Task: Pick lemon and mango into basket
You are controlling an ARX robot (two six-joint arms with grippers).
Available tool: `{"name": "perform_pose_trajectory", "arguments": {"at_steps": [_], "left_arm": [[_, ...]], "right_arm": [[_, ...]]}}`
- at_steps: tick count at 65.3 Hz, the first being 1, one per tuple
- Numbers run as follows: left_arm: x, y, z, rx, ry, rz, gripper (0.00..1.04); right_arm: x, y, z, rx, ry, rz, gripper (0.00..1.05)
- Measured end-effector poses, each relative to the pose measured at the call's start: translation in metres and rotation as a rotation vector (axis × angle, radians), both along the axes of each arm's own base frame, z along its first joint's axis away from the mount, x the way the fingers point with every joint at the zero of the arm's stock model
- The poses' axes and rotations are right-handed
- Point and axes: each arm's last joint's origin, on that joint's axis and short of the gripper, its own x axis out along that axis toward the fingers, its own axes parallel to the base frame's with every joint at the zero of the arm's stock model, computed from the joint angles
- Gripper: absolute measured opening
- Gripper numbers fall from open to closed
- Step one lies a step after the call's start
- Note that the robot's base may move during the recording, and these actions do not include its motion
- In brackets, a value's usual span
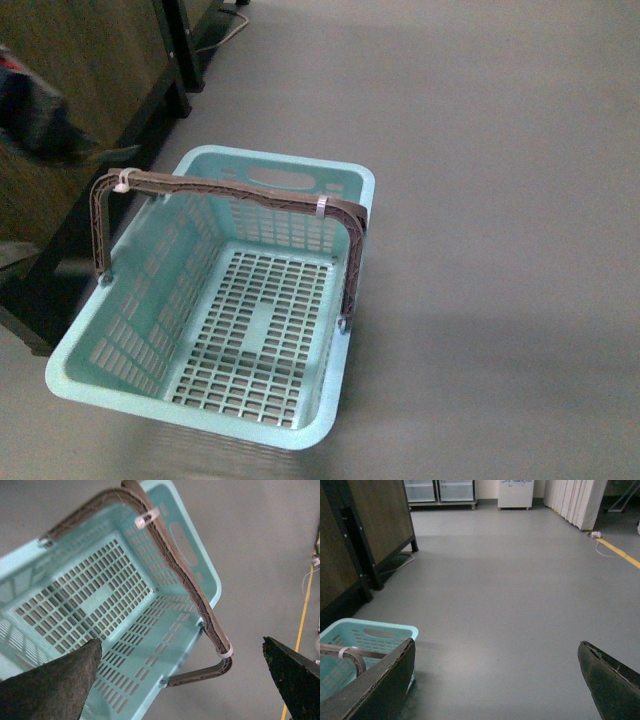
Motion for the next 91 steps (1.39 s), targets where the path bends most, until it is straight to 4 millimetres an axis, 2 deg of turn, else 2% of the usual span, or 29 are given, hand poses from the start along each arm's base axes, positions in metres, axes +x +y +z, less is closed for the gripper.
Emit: {"name": "perform_pose_trajectory", "arguments": {"at_steps": [9, 18, 29, 51, 60, 67, 76, 83, 91], "left_arm": [[0.033, -0.028, -0.02, -0.033, 0.052, 0.01, 0.98], [0.066, -0.045, -0.043, -0.058, 0.1, 0.044, 0.98], [0.098, -0.056, -0.063, -0.075, 0.133, 0.09, 0.98], [0.152, -0.068, -0.076, -0.101, 0.156, 0.139, 0.98], [0.164, -0.073, -0.077, -0.098, 0.174, 0.142, 0.74], [0.174, -0.076, -0.076, -0.111, 0.226, 0.166, 0.49], [0.175, -0.078, -0.073, -0.145, 0.212, 0.156, 0.29], [0.167, -0.077, -0.07, -0.152, 0.188, 0.139, 0.28], [0.144, -0.065, -0.054, -0.211, 0.14, 0.149, 0.28]], "right_arm": [[0.0, 0.0, 0.0, 0.0, 0.0, 0.0, 0.96], [0.0, 0.0, 0.0, 0.0, 0.0, 0.0, 0.96], [0.0, 0.0, 0.0, 0.0, 0.0, 0.0, 0.96], [0.0, 0.0, 0.0, 0.0, 0.0, 0.0, 0.96], [0.0, 0.0, 0.0, 0.0, 0.0, 0.0, 0.96], [0.0, 0.0, 0.0, 0.0, 0.0, 0.0, 0.96], [0.0, 0.0, 0.0, 0.0, 0.0, 0.0, 0.96], [0.0, 0.0, 0.0, 0.0, 0.0, 0.0, 0.96], [0.0, 0.0, 0.0, 0.0, 0.0, 0.0, 0.96]]}}
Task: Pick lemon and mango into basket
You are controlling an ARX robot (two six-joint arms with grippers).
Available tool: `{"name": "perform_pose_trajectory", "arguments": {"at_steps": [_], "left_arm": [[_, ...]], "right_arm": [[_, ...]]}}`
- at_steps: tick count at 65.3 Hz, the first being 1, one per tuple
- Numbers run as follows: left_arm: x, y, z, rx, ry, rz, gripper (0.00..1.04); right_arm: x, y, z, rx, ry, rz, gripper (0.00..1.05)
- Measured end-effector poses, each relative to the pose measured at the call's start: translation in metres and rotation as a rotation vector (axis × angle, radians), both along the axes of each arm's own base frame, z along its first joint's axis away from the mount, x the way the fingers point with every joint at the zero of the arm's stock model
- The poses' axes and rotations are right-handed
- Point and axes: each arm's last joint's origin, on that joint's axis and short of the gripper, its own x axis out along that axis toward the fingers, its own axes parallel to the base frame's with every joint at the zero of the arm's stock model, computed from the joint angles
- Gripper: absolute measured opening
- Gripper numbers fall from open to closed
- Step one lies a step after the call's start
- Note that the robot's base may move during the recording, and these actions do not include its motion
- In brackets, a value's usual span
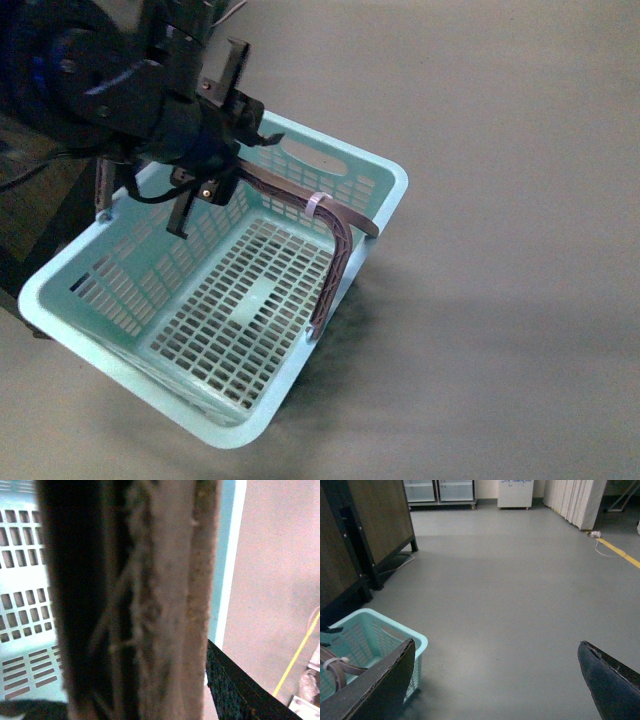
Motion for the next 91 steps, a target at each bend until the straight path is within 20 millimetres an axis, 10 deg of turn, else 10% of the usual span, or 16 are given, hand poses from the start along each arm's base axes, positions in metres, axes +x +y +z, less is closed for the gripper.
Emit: {"name": "perform_pose_trajectory", "arguments": {"at_steps": [26, 48, 62, 91], "left_arm": [[-0.087, 0.053, 0.129, -0.166, -0.281, 0.096, 0.27], [-0.158, 0.066, 0.197, -0.275, -0.427, 0.11, 0.27], [-0.184, 0.068, 0.218, -0.287, -0.511, 0.094, 0.06], [-0.184, 0.069, 0.215, -0.277, -0.504, 0.093, 0.06]], "right_arm": [[0.0, 0.0, 0.0, 0.0, 0.0, 0.0, 0.96], [0.0, 0.0, 0.0, 0.0, 0.0, 0.0, 0.96], [0.0, 0.0, 0.0, 0.0, 0.0, 0.0, 0.96], [0.0, 0.0, 0.0, 0.0, 0.0, 0.0, 0.96]]}}
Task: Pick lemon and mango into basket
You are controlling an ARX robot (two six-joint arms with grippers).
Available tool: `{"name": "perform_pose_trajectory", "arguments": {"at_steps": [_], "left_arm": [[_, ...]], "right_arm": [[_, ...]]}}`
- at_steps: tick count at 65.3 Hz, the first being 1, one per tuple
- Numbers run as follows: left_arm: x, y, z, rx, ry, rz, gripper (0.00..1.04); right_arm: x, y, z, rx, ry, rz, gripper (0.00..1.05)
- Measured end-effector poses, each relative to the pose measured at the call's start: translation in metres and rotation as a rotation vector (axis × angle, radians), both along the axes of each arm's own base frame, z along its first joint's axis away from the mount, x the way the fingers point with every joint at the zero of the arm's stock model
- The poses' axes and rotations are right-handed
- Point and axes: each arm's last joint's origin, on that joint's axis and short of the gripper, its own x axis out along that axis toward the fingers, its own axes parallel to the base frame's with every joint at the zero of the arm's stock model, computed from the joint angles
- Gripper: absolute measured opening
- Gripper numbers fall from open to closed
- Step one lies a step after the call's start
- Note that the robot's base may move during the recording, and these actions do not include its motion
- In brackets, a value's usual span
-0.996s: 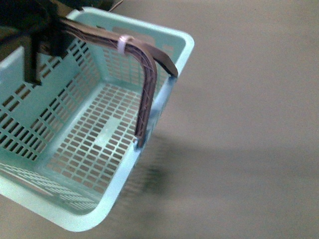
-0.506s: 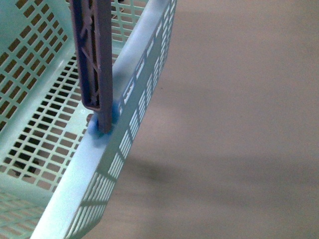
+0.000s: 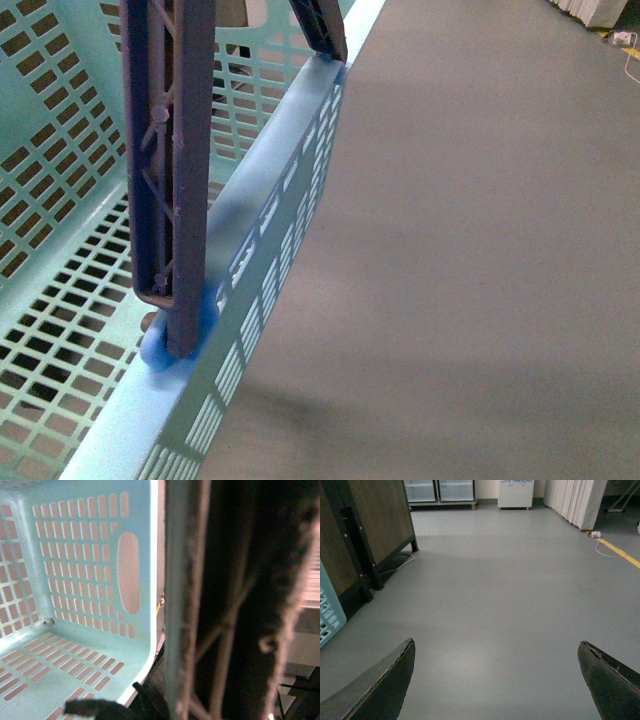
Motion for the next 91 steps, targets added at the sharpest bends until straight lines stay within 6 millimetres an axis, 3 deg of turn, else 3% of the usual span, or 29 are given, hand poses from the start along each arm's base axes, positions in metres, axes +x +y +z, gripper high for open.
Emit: {"name": "perform_pose_trajectory", "arguments": {"at_steps": [91], "left_arm": [[0.0002, -0.0001, -0.0021, 0.003, 0.007, 0.0, 0.06]], "right_arm": [[0.0, 0.0001, 0.0, 0.0, 0.0, 0.002, 0.96]]}}
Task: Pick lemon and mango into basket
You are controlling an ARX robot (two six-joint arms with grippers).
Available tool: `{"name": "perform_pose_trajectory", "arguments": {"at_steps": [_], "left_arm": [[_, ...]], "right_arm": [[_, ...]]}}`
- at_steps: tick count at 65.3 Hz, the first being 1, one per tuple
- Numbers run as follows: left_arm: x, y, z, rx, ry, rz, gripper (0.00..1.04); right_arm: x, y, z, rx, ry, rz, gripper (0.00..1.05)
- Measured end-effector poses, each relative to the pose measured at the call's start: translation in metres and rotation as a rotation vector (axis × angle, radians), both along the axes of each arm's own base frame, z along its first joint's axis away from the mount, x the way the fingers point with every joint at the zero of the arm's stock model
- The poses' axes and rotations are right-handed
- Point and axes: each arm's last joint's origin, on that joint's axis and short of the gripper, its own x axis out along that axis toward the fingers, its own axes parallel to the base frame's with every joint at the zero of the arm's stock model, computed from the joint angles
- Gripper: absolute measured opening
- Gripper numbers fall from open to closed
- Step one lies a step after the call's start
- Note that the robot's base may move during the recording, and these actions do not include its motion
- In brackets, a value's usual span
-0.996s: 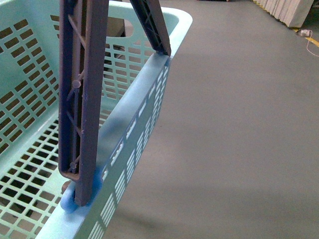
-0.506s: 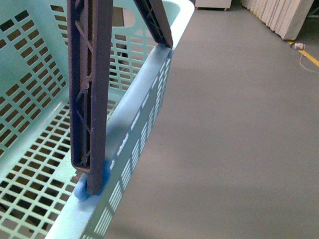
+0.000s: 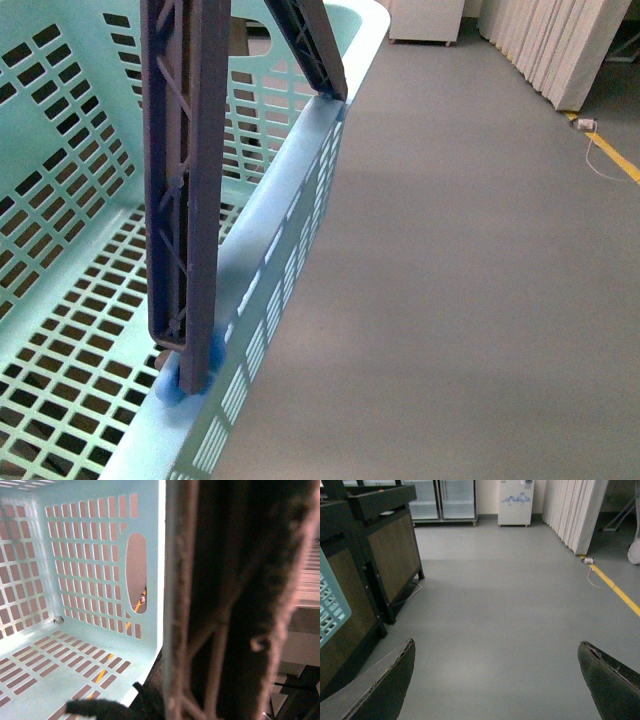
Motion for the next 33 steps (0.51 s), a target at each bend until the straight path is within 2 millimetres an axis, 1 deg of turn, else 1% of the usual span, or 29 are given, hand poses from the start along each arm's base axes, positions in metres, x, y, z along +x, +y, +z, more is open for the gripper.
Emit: {"name": "perform_pose_trajectory", "arguments": {"at_steps": [33], "left_arm": [[0.0, 0.0, 0.0, -0.001, 0.0, 0.0, 0.06]], "right_arm": [[0.0, 0.0, 0.0, -0.001, 0.0, 0.001, 0.96]]}}
